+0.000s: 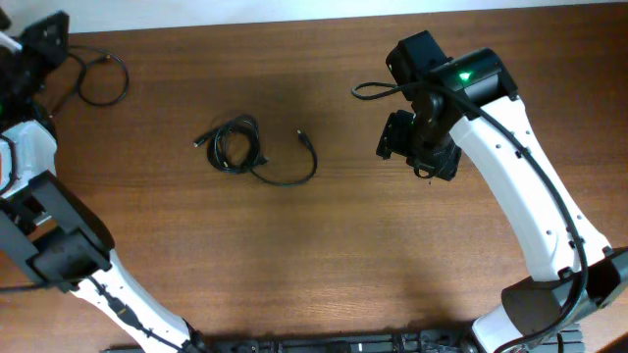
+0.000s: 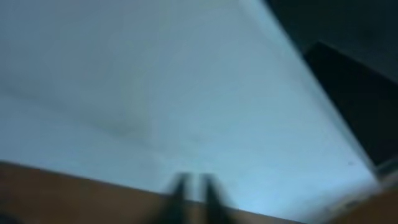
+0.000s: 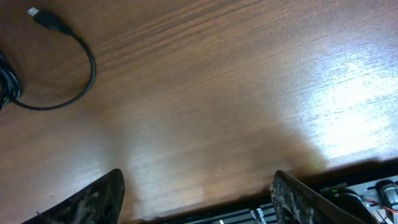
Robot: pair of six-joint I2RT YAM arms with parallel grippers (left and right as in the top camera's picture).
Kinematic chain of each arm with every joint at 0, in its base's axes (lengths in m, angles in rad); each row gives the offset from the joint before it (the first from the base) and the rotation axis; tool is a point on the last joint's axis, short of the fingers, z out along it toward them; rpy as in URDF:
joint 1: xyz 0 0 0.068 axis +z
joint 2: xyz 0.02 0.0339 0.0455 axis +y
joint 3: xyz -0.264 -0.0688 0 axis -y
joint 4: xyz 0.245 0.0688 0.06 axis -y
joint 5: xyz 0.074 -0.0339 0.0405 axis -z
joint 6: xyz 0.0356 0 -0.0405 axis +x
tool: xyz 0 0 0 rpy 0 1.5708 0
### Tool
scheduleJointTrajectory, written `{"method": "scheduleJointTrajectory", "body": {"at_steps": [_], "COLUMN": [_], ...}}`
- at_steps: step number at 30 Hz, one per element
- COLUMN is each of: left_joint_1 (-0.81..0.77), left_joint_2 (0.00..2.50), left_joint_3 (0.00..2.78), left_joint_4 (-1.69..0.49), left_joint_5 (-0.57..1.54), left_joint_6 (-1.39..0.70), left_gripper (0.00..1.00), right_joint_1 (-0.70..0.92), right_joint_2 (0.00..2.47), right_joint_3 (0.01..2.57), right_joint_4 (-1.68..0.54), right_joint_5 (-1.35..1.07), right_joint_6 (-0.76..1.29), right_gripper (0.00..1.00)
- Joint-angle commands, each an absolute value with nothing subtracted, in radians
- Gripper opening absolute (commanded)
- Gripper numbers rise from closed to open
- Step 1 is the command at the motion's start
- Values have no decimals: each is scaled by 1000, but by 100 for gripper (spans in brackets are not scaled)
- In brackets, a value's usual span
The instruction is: Untangle cables
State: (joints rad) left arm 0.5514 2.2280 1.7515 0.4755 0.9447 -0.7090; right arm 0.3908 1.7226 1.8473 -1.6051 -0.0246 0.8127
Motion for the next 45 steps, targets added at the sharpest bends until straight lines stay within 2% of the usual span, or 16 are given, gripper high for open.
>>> {"method": "scheduleJointTrajectory", "body": {"at_steps": [1,2,4,6,7,8,9,16,22,28,33,36,37,39,40,45], "left_joint_1": [525,503,445,412,398,390,384,384,393,395,395,395,395,388,381,373], "left_joint_2": [2214,2214,2225,2261,2292,2318,2350,2522,2527,2356,2180,2067,2067,2112,2137,2388], "left_joint_3": [1755,1755,1755,1755,1755,1755,1755,1755,1758,1758,1758,1758,1758,1757,1757,1757], "left_joint_4": [232,44,-126,-84,-52,-35,-15,97,-120,-508,-530,-396,-260,-45,15,198], "left_joint_5": [861,666,219,164,163,155,118,71,71,90,91,165,165,163,163,105], "left_joint_6": [-546,-378,-197,-147,-145,-124,-117,-106,43,43,38,4,-88,-112,-112,-112], "left_gripper": [50,52,44,47,32,6,0,0,0,0,0,0,18,76,99,91], "right_joint_1": [400,400,400,400,400,400,400,400,400,400,400,400,400,400,400,400], "right_joint_2": [1724,1724,1724,1724,1724,1724,1724,1724,1724,1724,1724,1724,1724,1724,1724,1724], "right_joint_3": [1840,1840,1840,1840,1840,1840,1840,1840,1840,1838,1836,1836,1835,1835,1835,1835], "right_joint_4": [-1608,-1608,-1608,-1608,-1610,-1613,-1620,-1626,-1619,-1620,-1619,-1615,-1615,-1615,-1615,-1618], "right_joint_5": [-15,-15,-15,-15,-15,-15,-15,-15,-15,1,1,1,1,0,0,-1], "right_joint_6": [815,815,815,815,815,815,815,816,816,781,770,770,770,770,770,770], "right_gripper": [73,74,74,74,74,73,73,73,73,73,73,73,73,73,73,73]}}
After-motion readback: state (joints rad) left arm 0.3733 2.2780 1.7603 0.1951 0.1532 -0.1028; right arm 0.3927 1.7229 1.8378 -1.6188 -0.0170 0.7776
